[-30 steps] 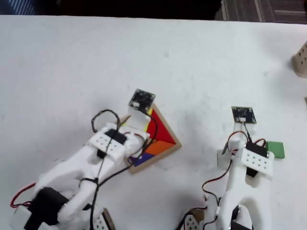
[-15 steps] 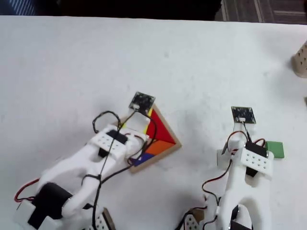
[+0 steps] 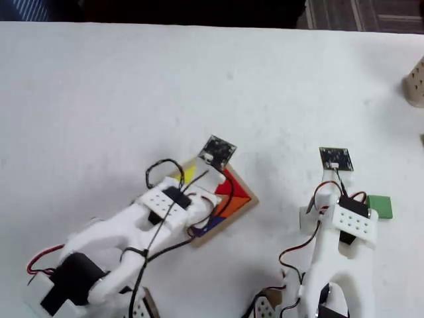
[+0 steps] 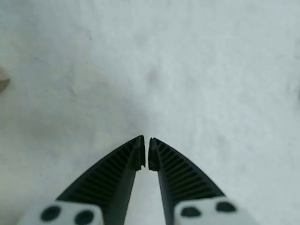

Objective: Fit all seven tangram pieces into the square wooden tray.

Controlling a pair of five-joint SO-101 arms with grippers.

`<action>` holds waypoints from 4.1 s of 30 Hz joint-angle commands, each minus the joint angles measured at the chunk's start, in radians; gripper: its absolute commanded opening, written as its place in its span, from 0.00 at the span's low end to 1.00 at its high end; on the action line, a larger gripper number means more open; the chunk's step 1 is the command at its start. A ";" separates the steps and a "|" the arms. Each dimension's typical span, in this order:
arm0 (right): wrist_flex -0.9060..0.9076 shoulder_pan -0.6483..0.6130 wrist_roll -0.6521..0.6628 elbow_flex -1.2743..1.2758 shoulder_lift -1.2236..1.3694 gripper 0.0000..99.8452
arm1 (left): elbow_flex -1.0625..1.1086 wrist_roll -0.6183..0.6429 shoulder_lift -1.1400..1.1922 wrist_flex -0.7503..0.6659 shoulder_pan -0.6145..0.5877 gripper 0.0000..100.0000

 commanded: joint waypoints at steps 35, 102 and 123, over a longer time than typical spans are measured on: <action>-0.022 -0.002 0.012 -0.003 -0.033 0.02 | -0.091 -0.006 -0.013 0.021 -0.068 0.02; 0.113 0.338 0.193 -0.895 0.757 0.25 | -0.048 0.002 -0.097 -0.218 -0.599 0.31; 0.266 0.294 0.230 -1.175 1.099 0.03 | -0.048 -0.005 -0.094 -0.226 -0.604 0.31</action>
